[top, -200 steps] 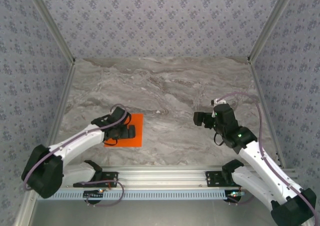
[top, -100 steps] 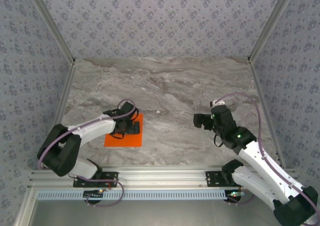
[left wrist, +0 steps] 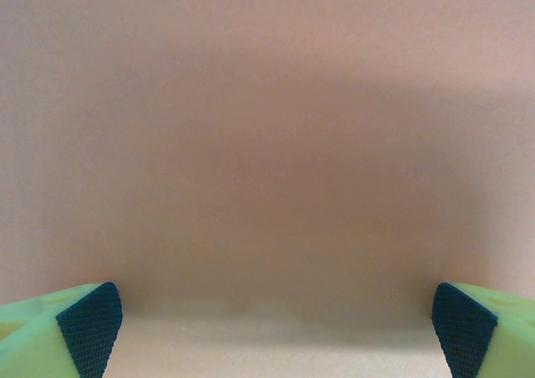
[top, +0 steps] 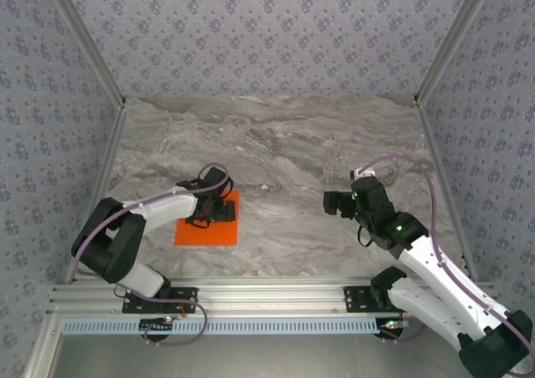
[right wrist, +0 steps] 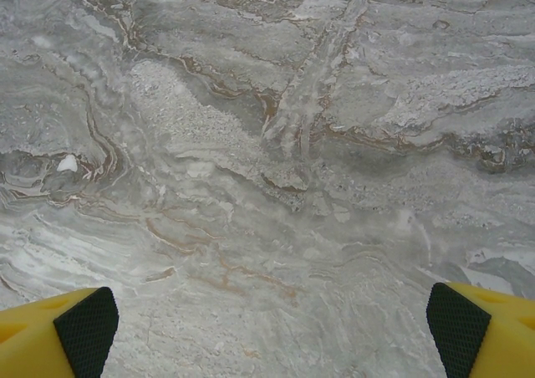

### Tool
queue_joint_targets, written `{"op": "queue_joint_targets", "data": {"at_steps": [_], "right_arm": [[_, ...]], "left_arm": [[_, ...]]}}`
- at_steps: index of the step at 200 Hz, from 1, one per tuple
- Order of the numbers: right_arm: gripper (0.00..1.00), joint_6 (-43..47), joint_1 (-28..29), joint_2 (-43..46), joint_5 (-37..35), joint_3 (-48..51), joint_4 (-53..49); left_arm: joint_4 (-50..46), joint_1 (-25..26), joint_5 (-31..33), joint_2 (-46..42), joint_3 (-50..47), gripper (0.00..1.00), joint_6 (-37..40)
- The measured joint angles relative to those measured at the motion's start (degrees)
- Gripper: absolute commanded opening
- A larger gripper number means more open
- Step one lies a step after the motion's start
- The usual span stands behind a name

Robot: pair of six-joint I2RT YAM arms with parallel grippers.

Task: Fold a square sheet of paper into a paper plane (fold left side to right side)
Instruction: Move the square sheet of paper to the center of the table.

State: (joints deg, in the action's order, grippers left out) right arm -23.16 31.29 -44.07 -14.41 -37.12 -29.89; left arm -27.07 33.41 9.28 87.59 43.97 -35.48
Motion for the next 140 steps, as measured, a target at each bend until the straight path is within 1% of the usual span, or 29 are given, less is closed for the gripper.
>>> {"op": "queue_joint_targets", "data": {"at_steps": [79, 140], "right_arm": [[1.0, 0.0, 0.55, -0.07, -0.42, -0.68, -1.14], [1.0, -0.04, 1.01, -0.07, -0.42, -0.7, -1.68]], "left_arm": [[-0.87, 5.29, 2.12, 8.24, 8.26, 0.98, -2.73], [-1.95, 10.1, 0.81, 17.27, 20.04, 0.98, -4.74]]}}
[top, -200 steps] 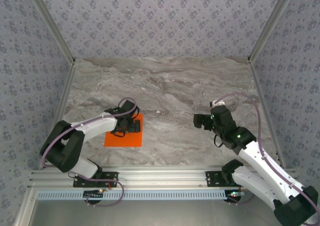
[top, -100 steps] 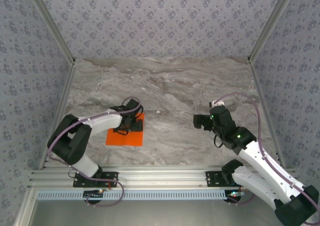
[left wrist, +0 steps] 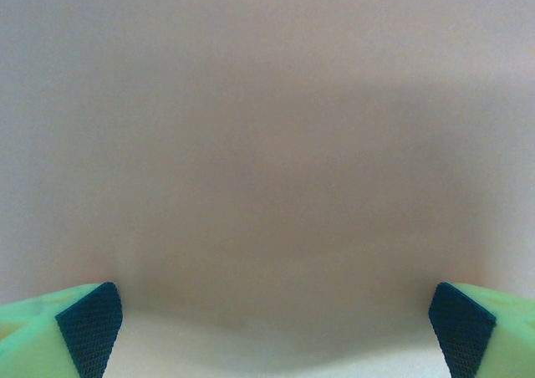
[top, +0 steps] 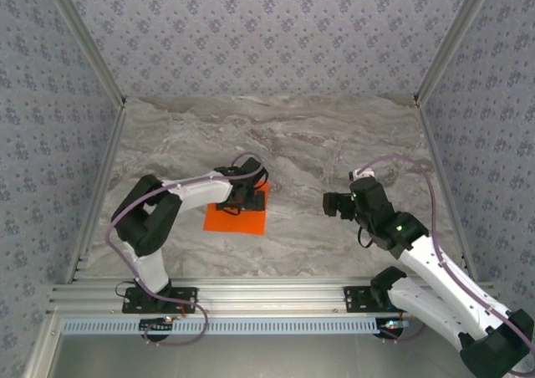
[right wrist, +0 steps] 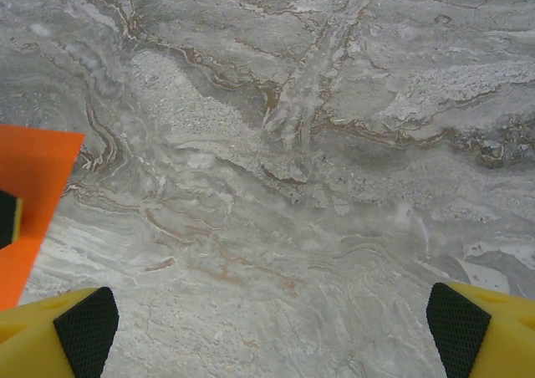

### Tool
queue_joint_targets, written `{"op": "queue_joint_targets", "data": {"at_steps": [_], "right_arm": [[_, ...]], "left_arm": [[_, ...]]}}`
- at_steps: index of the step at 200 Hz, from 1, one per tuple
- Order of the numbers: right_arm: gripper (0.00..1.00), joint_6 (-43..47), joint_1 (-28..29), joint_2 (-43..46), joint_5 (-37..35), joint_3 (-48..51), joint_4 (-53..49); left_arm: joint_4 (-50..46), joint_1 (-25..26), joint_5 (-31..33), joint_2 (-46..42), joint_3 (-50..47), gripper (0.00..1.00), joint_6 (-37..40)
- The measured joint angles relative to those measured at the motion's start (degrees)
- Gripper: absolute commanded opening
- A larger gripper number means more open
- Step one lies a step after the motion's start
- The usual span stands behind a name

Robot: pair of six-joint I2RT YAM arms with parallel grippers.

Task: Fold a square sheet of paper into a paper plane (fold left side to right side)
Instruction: Move the square sheet of paper to the center of the table.

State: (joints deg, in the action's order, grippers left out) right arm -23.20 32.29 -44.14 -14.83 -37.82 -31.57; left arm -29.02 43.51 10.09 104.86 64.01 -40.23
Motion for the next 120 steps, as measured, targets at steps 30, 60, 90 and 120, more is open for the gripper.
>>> {"op": "queue_joint_targets", "data": {"at_steps": [30, 60, 90, 120], "right_arm": [[1.0, -0.63, 0.11, 0.0, 0.0, 0.0, 0.0], [1.0, -1.81, 0.13, -1.01, 0.04, 0.0, 0.07], [1.0, -2.56, 0.26, -4.98, 1.11, 0.0, 1.09], [1.0, -3.5, 0.26, -12.02, 4.5, -0.52, 4.81]], "left_arm": [[-0.7, 2.01, -1.66, 5.55, 8.13, 0.98, -0.44], [0.76, 3.02, -5.18, 6.86, 10.58, 0.98, -0.85], [2.43, 2.97, -8.87, 4.26, 9.07, 0.98, -0.85], [4.26, 1.6, -11.69, -6.27, 2.62, 0.98, -0.81]]}}
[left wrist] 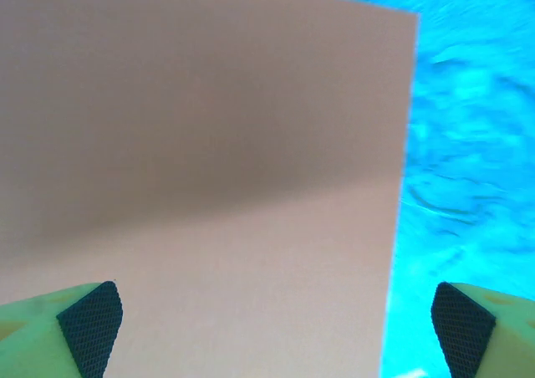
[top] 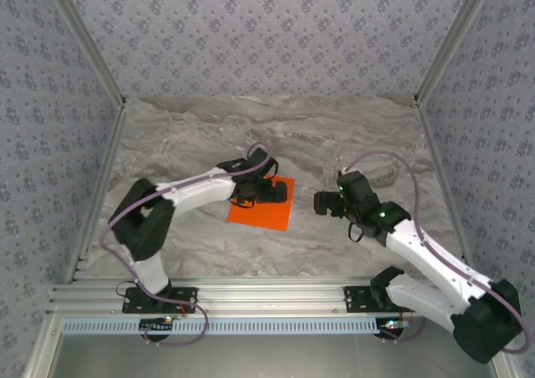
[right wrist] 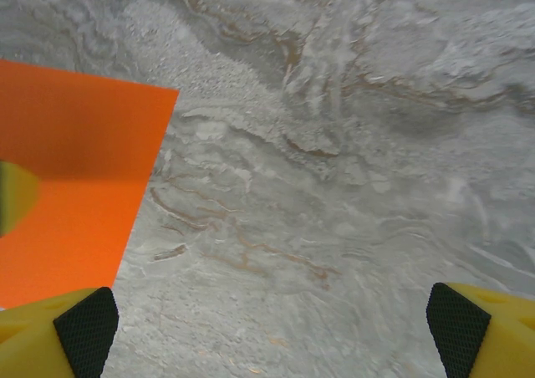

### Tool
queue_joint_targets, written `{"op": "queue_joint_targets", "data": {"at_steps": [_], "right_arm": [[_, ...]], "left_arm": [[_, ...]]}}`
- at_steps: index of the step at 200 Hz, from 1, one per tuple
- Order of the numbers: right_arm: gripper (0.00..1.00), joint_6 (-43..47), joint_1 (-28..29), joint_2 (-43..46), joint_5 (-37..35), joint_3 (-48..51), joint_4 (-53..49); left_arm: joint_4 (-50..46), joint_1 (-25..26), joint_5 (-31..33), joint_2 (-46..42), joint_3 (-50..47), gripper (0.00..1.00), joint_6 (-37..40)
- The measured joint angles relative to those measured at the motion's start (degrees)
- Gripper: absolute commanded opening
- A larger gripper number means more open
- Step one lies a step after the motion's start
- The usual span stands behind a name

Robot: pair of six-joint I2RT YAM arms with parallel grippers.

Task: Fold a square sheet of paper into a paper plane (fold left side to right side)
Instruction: Move the square sheet of paper to the center of the table, then pick up the square sheet of paper from the center of the table.

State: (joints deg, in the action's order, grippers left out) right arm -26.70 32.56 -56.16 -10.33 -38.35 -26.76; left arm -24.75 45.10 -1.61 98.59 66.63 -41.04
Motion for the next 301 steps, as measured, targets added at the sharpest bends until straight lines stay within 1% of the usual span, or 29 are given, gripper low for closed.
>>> {"op": "queue_joint_targets", "data": {"at_steps": [18, 28, 42, 60, 80, 118, 153, 183, 227, 301], "right_arm": [[1.0, -0.92, 0.0, -5.49, 2.47, -1.77, 2.47], [1.0, -1.46, 0.0, -8.83, 3.63, -3.06, 4.39], [1.0, -2.51, -0.02, -13.05, 4.92, -4.66, 6.99], [1.0, -3.58, -0.13, -18.97, 6.58, -7.04, 10.05], [1.0, -4.22, -0.22, -25.64, 8.04, -10.6, 11.69], [1.0, -5.11, 0.02, -35.45, 8.7, -17.38, 13.09], [1.0, -5.46, 0.72, -42.27, 8.63, -22.84, 13.07], [1.0, -5.49, 1.33, -46.84, 8.68, -25.79, 12.7], [1.0, -5.51, 2.62, -51.69, 8.63, -28.2, 11.74], [1.0, -6.14, 5.55, -53.68, 5.25, -30.69, 9.84]], "left_arm": [[2.23, -3.06, -2.12, -8.52, -5.6, 0.98, -0.02], [4.31, -5.81, -4.15, -13.22, -9.55, 0.98, -0.07], [7.54, -9.7, -7.34, -17.64, -14.99, 0.98, -0.52], [11.37, -13.77, -11.61, -20.15, -21.64, 0.97, -1.16], [13.88, -15.72, -16.11, -20.37, -26.53, 0.95, -1.99], [19.08, -15.96, -22.32, -18.99, -28.02, 0.92, -2.8], [22.14, -15.93, -24.76, -14.84, -28.02, 0.92, -3.65], [23.08, -15.21, -25.03, -12.55, -28.02, 0.92, -4.07], [23.02, -14.32, -24.52, -11.63, -28.02, 0.92, -4.04], [22.97, -13.53, -23.06, -10.43, -27.52, 0.88, -3.8]]}}
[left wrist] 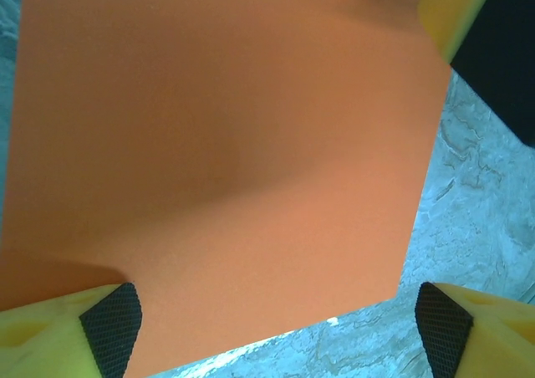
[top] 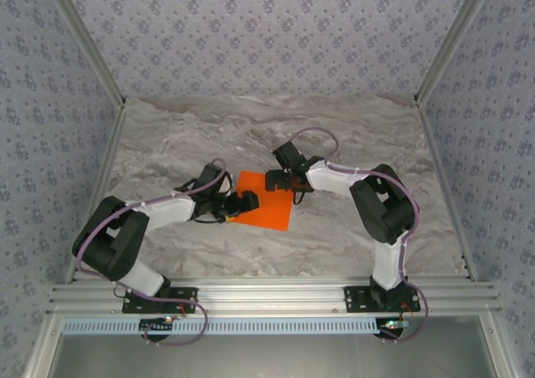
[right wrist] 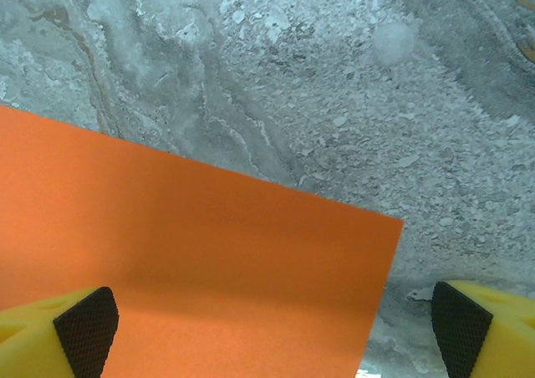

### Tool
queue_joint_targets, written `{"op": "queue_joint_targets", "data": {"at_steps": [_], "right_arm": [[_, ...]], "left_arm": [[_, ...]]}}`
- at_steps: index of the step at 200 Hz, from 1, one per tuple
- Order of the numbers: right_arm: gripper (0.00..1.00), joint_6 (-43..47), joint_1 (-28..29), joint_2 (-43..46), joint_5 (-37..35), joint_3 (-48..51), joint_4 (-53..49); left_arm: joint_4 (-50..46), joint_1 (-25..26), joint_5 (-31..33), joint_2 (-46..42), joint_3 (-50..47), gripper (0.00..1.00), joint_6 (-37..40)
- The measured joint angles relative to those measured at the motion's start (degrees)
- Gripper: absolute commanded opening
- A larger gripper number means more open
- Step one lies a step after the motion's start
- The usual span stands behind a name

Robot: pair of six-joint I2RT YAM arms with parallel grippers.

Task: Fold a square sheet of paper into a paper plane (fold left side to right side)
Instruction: Pick up the square sheet of paper from the center of the table.

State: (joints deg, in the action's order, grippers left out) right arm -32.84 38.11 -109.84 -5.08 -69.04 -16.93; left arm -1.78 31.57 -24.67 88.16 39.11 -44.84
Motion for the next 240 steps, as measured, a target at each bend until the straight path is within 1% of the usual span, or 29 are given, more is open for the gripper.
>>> {"op": "queue_joint_targets", "data": {"at_steps": [53, 86, 97, 127, 161, 181, 201, 240], "right_arm": [[1.0, -0.26, 5.27, -1.22, 1.22, -2.12, -0.35], [0.99, -0.39, 5.75, -1.49, 1.22, -2.6, -0.79], [0.94, -0.39, 5.77, -1.49, 1.27, -2.6, -0.85], [0.71, -0.31, 6.23, -1.49, 3.19, -2.82, -1.05], [0.54, 0.57, 6.86, -1.49, 5.64, -2.86, -1.27], [0.44, 1.66, 6.82, -1.44, 7.21, -2.82, -1.97], [0.36, 2.34, 6.47, -0.33, 9.49, -1.6, -1.01], [0.28, 2.89, 4.35, 5.4, 16.44, 4.92, 4.68]], "left_arm": [[0.24, 0.07, 0.17, 0.46, 0.2, 0.83, 0.37], [0.33, 0.33, 0.24, 0.46, 0.17, 0.83, 0.79], [0.33, 0.33, 0.24, 0.46, 0.15, 0.83, 0.83], [0.2, 0.61, 0.0, -0.02, -0.07, 0.83, 1.36], [-1.14, -0.22, -0.52, -2.38, -1.4, 0.84, 1.7], [-1.4, -3.15, -0.42, -5.18, -2.38, 0.86, 1.73], [-1.51, -6.36, -0.79, -9.31, -3.56, 0.88, 1.75], [-1.38, -13.86, -5.22, -18.03, -6.97, 0.9, 1.92]]}}
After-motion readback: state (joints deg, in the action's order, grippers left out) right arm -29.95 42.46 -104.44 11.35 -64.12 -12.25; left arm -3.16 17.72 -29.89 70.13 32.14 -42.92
